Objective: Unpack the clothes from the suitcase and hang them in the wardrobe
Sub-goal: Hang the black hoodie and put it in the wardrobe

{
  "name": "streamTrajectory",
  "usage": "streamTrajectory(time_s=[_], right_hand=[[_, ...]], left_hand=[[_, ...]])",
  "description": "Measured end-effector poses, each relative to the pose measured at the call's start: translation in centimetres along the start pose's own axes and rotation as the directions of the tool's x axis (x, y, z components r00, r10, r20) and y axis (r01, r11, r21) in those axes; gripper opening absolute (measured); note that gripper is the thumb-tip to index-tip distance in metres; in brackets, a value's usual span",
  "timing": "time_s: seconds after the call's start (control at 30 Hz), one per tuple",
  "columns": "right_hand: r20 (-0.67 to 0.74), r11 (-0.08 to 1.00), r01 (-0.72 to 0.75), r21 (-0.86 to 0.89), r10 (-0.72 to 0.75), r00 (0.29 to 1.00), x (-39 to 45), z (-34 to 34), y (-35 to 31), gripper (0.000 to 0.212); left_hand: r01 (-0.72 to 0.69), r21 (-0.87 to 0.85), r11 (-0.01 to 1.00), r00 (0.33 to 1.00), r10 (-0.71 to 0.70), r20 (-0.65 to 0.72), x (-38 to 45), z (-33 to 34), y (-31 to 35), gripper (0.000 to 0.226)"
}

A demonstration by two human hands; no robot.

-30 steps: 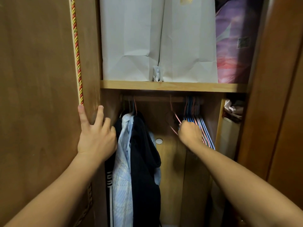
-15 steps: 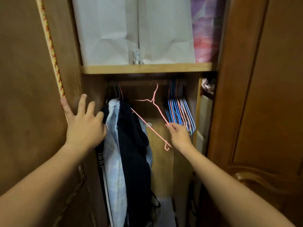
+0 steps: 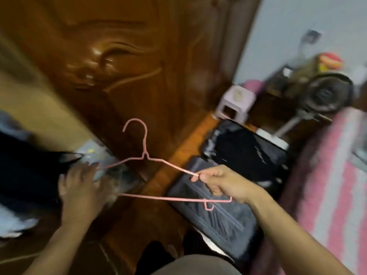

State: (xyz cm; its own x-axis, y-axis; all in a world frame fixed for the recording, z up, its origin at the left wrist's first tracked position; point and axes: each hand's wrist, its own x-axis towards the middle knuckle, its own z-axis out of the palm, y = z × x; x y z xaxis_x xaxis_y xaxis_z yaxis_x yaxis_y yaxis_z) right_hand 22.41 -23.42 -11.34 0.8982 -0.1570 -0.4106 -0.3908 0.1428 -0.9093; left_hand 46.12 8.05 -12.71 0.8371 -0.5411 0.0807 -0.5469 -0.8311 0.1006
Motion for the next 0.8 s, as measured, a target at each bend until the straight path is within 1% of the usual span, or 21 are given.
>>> streamTrajectory(time_s=[0.03, 0.07, 0.13, 0.17, 0.2, 0.23, 0.27, 0.3, 0.33, 0.37, 0.4, 0.43, 0.47, 0.5, 0.57, 0.6, 0.63, 0.67, 0.7, 0.77, 0.8], right_hand=[[-0.054, 1.0, -0.024, 0.003, 0.024, 0.998, -2.4, -1.2, 1.5, 0.023], [-0.12, 0.999, -0.051, -0.018, 0.049, 0.992, -4.7, -2.2, 3.1, 0.023], [-0.253, 0.99, -0.128, -0.051, 0.111, 0.961, -9.6, -3.4, 6.6, 0.021], [-0.313, 0.981, -0.18, -0.077, 0.148, 0.938, -12.0, -3.4, 8.6, 0.018], [-0.353, 0.961, -0.246, -0.125, 0.188, 0.916, -14.4, -3.1, 10.7, 0.018], [-0.373, 0.929, -0.321, -0.185, 0.236, 0.898, -16.7, -2.2, 12.5, 0.022], [-0.381, 0.905, -0.37, -0.209, 0.274, 0.883, -18.8, -0.8, 14.1, 0.018], [-0.409, 0.912, -0.37, -0.179, 0.273, 0.871, -20.6, 1.0, 15.0, 0.008], [-0.472, 0.935, -0.341, -0.099, 0.258, 0.843, -22.2, 2.9, 15.7, 0.011], [-0.568, 0.955, -0.295, -0.003, 0.242, 0.787, -23.6, 4.8, 16.0, 0.012], [-0.696, 0.965, -0.248, 0.081, 0.233, 0.68, -24.8, 6.2, 16.2, 0.016], [-0.811, 0.966, -0.212, 0.146, 0.24, 0.534, -26.0, 7.0, 16.8, 0.028], [-0.881, 0.96, -0.173, 0.22, 0.272, 0.387, -27.3, 7.5, 17.9, 0.038], [-0.907, 0.946, -0.14, 0.292, 0.321, 0.273, -28.6, 7.9, 19.3, 0.043], [-0.888, 0.893, -0.132, 0.43, 0.445, 0.116, -31.3, 8.5, 22.5, 0.046], [-0.855, 0.849, -0.131, 0.512, 0.518, 0.021, -32.8, 9.0, 24.4, 0.046], [-0.805, 0.8, -0.094, 0.593, 0.588, -0.08, -34.5, 9.6, 26.3, 0.044], [-0.744, 0.753, -0.02, 0.658, 0.646, -0.173, -36.4, 10.3, 28.4, 0.039], [-0.668, 0.698, 0.082, 0.712, 0.708, -0.227, -38.3, 11.0, 30.2, 0.031], [-0.526, 0.587, 0.251, 0.77, 0.806, -0.271, -42.0, 12.1, 33.7, 0.016], [-0.47, 0.544, 0.308, 0.78, 0.835, -0.285, -43.7, 12.3, 35.4, 0.013]], left_hand=[[-0.025, 0.017, 1.0, 0.996, 0.023, 0.09, -0.2, 1.4, 0.0, 0.042], [-0.031, -0.026, 0.999, 0.985, 0.035, 0.167, -0.3, 2.2, 0.5, 0.034], [0.062, -0.257, 0.964, 0.933, 0.036, 0.359, -0.6, 2.8, 3.0, 0.026], [0.082, -0.329, 0.941, 0.89, 0.079, 0.448, -0.8, 3.5, 4.5, 0.024], [0.089, -0.389, 0.917, 0.834, 0.145, 0.533, -1.3, 4.4, 6.2, 0.022], [0.076, -0.432, 0.899, 0.768, 0.223, 0.6, -2.1, 5.3, 8.1, 0.022], [0.051, -0.477, 0.877, 0.701, 0.309, 0.643, -3.2, 6.3, 10.1, 0.02], [-0.002, -0.508, 0.862, 0.642, 0.39, 0.66, -4.5, 6.7, 12.5, 0.02], [-0.05, -0.543, 0.838, 0.582, 0.467, 0.666, -5.9, 7.1, 14.8, 0.022], [-0.087, -0.58, 0.81, 0.531, 0.531, 0.66, -7.4, 7.0, 17.1, 0.024], [-0.101, -0.612, 0.784, 0.49, 0.575, 0.655, -8.9, 6.8, 19.6, 0.025], [-0.12, -0.631, 0.766, 0.452, 0.609, 0.652, -10.1, 6.3, 21.6, 0.024], [-0.146, -0.647, 0.748, 0.408, 0.642, 0.649, -11.5, 6.1, 23.5, 0.022], [-0.175, -0.656, 0.734, 0.361, 0.668, 0.651, -12.5, 6.1, 25.1, 0.019], [-0.208, -0.674, 0.709, 0.29, 0.703, 0.649, -14.5, 6.8, 27.9, 0.006], [-0.217, -0.676, 0.704, 0.266, 0.709, 0.653, -15.4, 7.5, 29.1, 0.01], [-0.241, -0.67, 0.702, 0.249, 0.713, 0.656, -16.3, 8.0, 30.3, 0.021], [-0.265, -0.667, 0.697, 0.226, 0.717, 0.659, -17.3, 8.7, 31.4, 0.03], [-0.293, -0.647, 0.704, 0.198, 0.706, 0.68, -18.3, 9.1, 32.5, 0.034], [-0.345, -0.591, 0.729, 0.142, 0.663, 0.735, -20.2, 10.1, 34.2, 0.037], [-0.369, -0.574, 0.731, 0.123, 0.651, 0.749, -21.2, 10.7, 35.1, 0.034]])
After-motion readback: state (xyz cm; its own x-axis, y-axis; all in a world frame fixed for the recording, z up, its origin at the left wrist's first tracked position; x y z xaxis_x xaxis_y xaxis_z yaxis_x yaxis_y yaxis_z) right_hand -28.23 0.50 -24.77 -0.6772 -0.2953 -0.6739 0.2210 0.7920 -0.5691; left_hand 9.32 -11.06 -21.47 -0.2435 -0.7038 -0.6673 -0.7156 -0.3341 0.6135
